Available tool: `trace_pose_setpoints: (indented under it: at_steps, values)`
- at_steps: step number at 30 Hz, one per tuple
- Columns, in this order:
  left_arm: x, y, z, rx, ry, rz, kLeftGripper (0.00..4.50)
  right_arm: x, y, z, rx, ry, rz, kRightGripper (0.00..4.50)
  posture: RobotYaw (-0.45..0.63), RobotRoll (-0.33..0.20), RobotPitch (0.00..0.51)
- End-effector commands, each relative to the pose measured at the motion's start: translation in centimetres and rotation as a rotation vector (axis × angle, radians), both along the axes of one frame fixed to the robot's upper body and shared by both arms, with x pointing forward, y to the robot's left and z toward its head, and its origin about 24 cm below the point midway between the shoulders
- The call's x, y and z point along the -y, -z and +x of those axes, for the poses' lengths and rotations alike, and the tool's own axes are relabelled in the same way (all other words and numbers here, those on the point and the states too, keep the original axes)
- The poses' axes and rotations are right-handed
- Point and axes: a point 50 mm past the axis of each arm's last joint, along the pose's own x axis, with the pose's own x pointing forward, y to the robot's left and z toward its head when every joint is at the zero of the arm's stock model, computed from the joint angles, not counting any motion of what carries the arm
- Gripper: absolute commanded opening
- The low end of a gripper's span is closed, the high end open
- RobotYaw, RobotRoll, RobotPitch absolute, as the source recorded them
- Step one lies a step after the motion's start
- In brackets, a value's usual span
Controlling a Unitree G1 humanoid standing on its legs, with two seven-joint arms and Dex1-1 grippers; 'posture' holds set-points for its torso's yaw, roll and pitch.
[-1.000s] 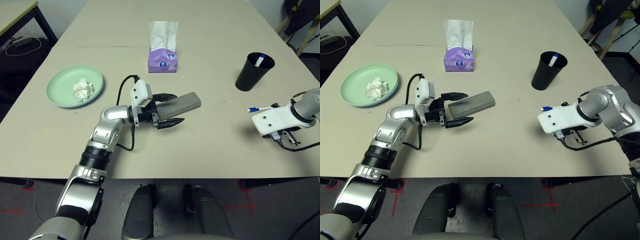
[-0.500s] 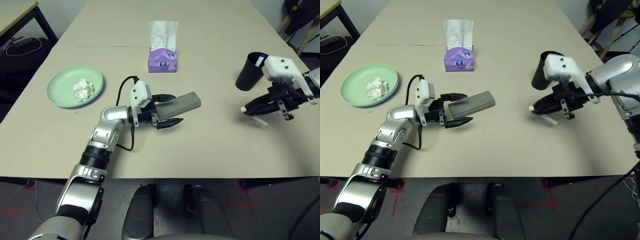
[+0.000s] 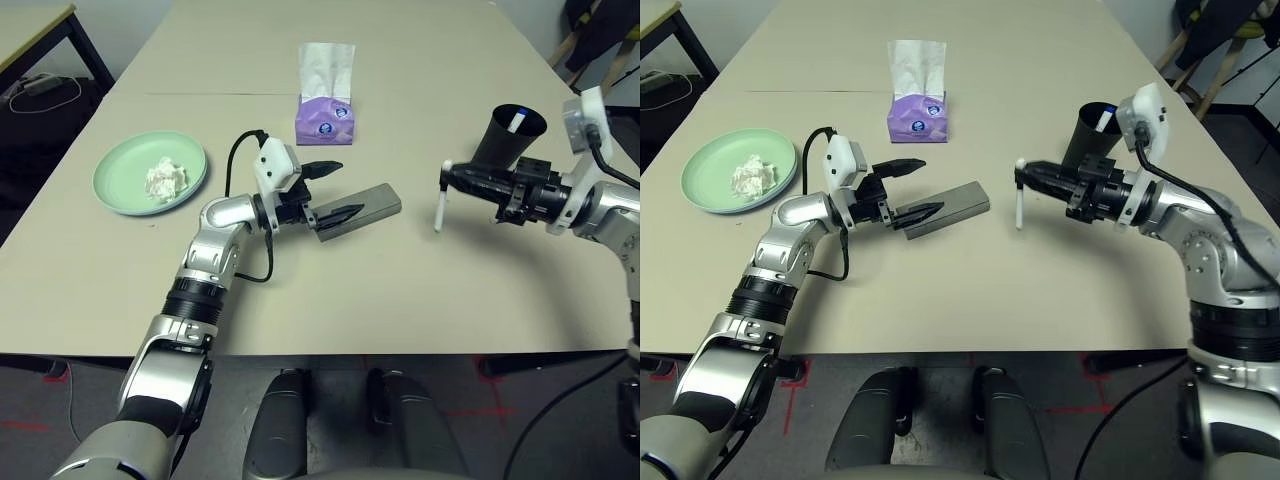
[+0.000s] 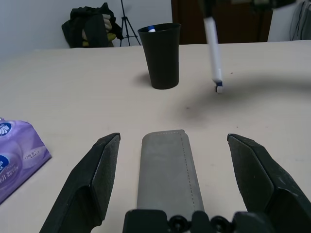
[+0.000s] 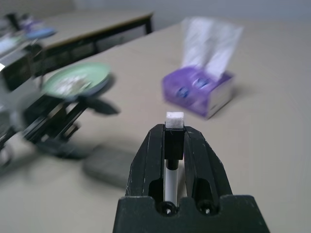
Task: Organize and tidy the items on the table.
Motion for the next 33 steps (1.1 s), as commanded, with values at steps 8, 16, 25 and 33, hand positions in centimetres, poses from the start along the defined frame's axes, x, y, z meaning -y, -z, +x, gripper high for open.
trace_pose_setpoints:
  at_steps: [8,16,25,33]
  values:
    - [0.0,0.0,0.0,-0.014,0.013,0.008,4.5,2.6,-2.8,1.8,0.274,0.422,0.212,0.42,0.0,0.0,0.158]
    - [-0.4,0.1,-0.1,-0.02,0.005,0.007,4.5,3.9,-2.5,3.3,0.245,0.709,0.313,0.42,0.01,0.0,0.157]
    - [-0.2,-1.0,-0.2,-0.019,0.014,-0.087,4.5,3.3,-2.4,4.3,0.191,0.725,0.301,0.42,0.01,0.0,0.156]
    - [-0.1,-1.0,-0.3,-0.022,0.017,-0.096,4.5,3.2,-2.2,5.0,0.158,0.77,0.248,0.77,0.01,0.0,0.158]
